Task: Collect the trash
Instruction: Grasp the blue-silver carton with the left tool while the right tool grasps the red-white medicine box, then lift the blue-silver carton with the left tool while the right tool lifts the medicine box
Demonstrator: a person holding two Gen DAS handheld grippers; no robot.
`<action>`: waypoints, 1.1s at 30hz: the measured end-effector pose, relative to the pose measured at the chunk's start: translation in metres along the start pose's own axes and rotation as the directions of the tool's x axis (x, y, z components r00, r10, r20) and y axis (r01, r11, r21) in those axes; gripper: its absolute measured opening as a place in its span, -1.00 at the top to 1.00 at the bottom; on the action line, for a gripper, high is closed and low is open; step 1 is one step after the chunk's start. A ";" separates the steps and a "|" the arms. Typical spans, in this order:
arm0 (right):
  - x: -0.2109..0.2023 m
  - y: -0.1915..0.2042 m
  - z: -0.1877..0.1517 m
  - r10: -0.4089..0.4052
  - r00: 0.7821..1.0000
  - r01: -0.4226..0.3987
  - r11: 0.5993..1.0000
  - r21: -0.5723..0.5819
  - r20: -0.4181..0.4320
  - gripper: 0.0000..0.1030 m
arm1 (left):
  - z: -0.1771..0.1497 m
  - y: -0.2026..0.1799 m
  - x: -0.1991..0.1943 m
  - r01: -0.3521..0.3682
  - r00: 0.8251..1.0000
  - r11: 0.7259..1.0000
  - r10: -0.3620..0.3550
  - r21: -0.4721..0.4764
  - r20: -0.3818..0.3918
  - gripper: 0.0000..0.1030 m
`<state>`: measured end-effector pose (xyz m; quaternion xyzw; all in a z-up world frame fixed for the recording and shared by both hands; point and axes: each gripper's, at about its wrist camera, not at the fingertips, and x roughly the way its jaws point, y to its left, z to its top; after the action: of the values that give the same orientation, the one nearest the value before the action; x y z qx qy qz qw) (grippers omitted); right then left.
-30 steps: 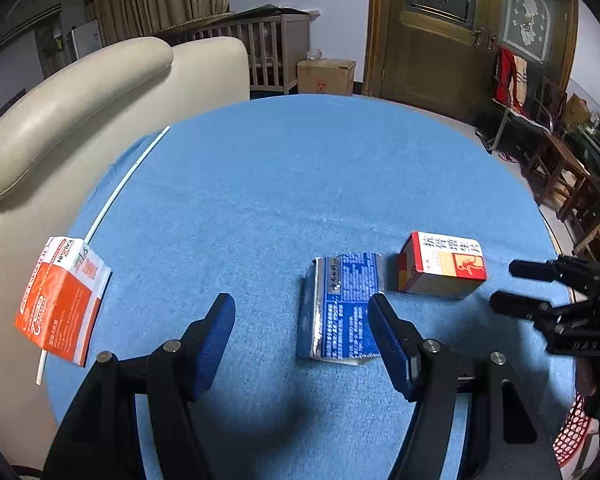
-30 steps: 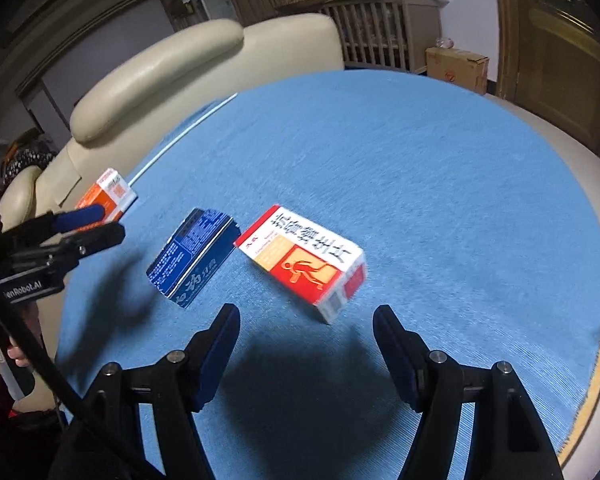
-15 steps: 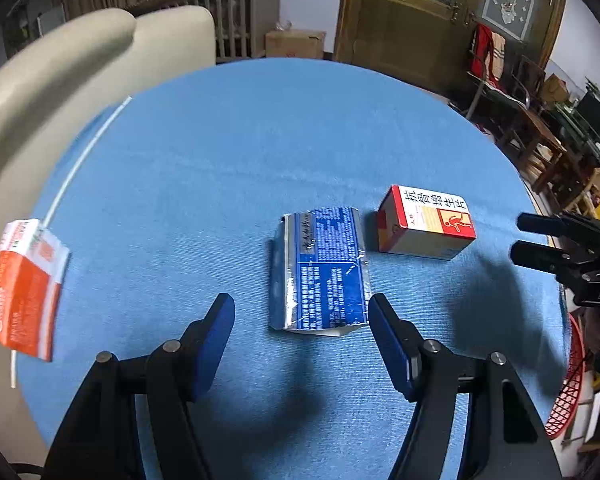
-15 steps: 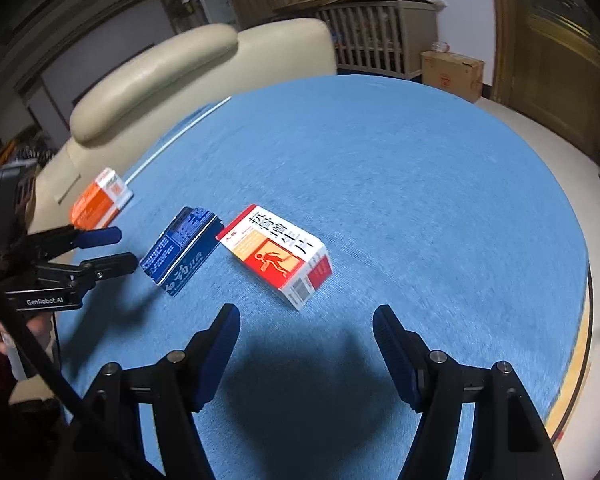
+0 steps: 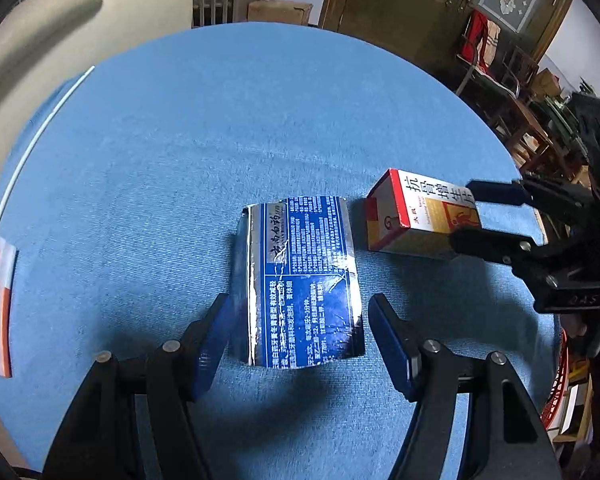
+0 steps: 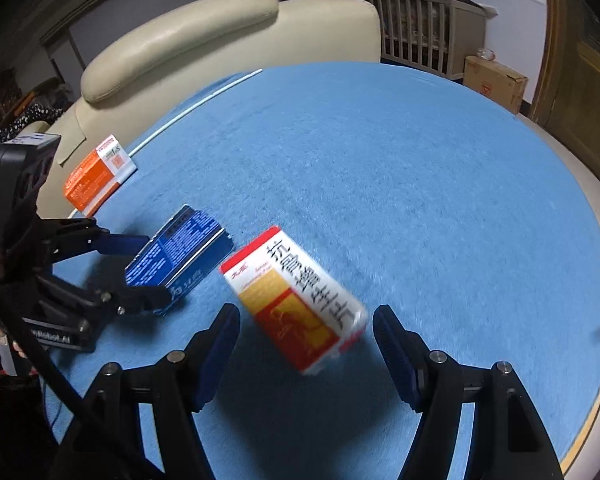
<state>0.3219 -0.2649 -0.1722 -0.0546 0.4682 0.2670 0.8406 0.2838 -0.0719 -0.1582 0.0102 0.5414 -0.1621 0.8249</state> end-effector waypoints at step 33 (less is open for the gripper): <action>-0.074 0.030 -0.110 -0.027 0.977 -0.055 0.926 0.374 0.210 -0.07 | -0.055 -0.051 -0.092 -0.205 0.949 0.974 0.172 0.100 0.264 -0.10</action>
<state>0.1928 -0.3057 -0.1682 0.1402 0.4192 0.1822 0.8783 0.1879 -0.0861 -0.0906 0.0934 0.4165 -0.1164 0.8968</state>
